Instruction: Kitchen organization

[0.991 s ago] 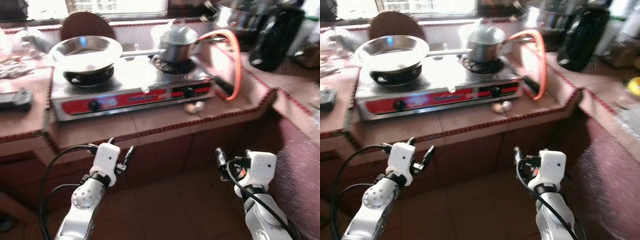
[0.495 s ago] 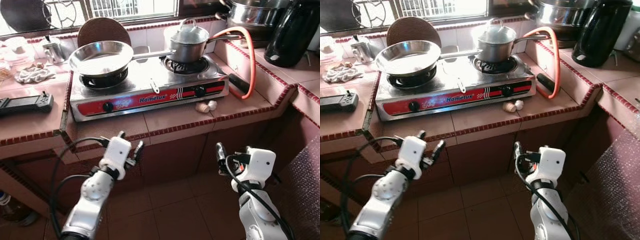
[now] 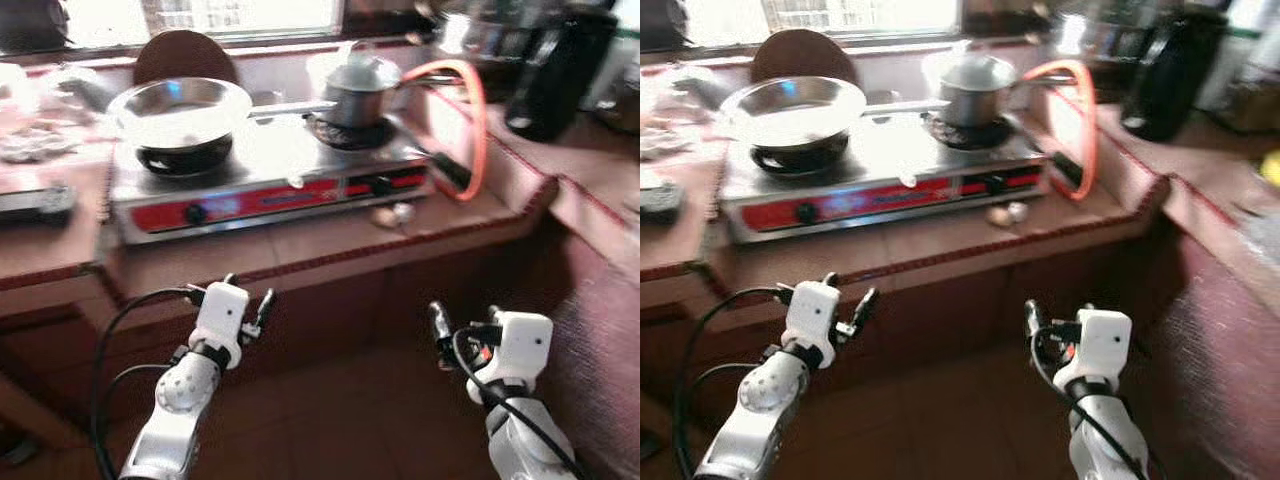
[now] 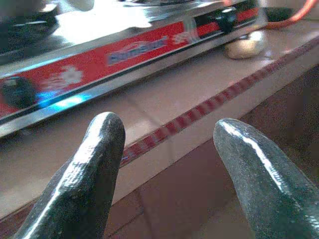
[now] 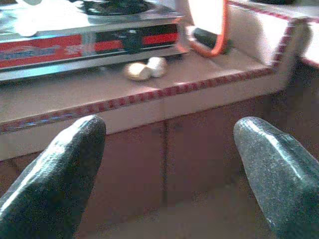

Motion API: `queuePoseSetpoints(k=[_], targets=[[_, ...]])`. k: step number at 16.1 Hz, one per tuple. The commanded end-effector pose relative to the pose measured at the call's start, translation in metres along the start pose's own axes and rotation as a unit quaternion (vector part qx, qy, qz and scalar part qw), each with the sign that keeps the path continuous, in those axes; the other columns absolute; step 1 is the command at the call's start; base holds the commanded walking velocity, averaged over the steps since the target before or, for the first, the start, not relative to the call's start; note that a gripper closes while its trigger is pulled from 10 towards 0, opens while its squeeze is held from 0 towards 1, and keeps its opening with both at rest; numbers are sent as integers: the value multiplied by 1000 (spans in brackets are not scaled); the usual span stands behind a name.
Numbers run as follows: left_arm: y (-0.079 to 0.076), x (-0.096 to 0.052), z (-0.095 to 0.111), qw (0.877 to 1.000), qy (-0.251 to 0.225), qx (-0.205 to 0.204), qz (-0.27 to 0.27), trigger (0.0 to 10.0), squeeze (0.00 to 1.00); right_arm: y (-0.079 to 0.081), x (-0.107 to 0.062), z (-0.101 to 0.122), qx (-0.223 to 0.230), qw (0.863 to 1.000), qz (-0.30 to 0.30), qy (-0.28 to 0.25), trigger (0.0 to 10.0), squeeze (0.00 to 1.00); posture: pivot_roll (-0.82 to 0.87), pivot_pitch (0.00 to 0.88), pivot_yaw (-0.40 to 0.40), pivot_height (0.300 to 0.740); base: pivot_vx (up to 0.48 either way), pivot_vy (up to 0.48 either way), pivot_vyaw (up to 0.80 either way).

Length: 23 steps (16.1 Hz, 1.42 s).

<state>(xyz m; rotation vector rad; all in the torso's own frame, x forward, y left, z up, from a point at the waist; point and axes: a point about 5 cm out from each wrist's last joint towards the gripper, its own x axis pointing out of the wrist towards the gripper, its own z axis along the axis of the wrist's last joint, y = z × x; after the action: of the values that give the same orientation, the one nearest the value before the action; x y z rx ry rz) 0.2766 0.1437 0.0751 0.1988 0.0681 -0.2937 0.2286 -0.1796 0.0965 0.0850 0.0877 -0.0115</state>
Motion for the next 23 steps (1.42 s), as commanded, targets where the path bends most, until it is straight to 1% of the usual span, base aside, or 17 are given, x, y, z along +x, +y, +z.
queuePoseSetpoints(k=[1, 3, 5, 7, 8, 12, 23], targets=[[-2, -2, 1, 1000, -2, 5, -6, 10000, 0, -2, -1, 4, 0, 1000, -1, -4, 10000, 0, 147, 19, -68, 740, 0, 0, -425], [-3, -2, 1, 1000, -4, 14, -6, 10000, 0, -2, -2, 4, -1, 1000, 0, -5, 10000, 0, 144, 16, -60, 740, 0, 0, 0], [-3, 0, 2, 1000, -3, 13, -13, 10000, 0, -3, -4, 3, -2, 1000, -5, -4, 10000, 0, 139, 16, -45, 740, 0, 0, 0], [-4, 1, 3, 1000, -4, 14, -15, 10000, 0, -2, -2, 5, -5, 1000, -4, -8, 10000, 0, 135, 19, -34, 740, 0, -255, 0], [-4, 3, 4, 1000, -5, 13, -16, 10000, 0, -2, 1, 8, -8, 1000, -1, -14, 10000, 0, 136, 21, -30, 740, 0, -277, 0], [-4, 3, 3, 1000, -3, 9, -13, 10000, 0, 0, 7, 13, -9, 1000, 3, -21, 10000, 0, 139, 24, -33, 740, 0, -379, 0], [-3, 5, 3, 1000, -1, 10, -18, 10000, 0, 0, 7, 13, -8, 1000, 0, -23, 10000, 0, 135, 22, -27, 740, 0, -476, 0]])
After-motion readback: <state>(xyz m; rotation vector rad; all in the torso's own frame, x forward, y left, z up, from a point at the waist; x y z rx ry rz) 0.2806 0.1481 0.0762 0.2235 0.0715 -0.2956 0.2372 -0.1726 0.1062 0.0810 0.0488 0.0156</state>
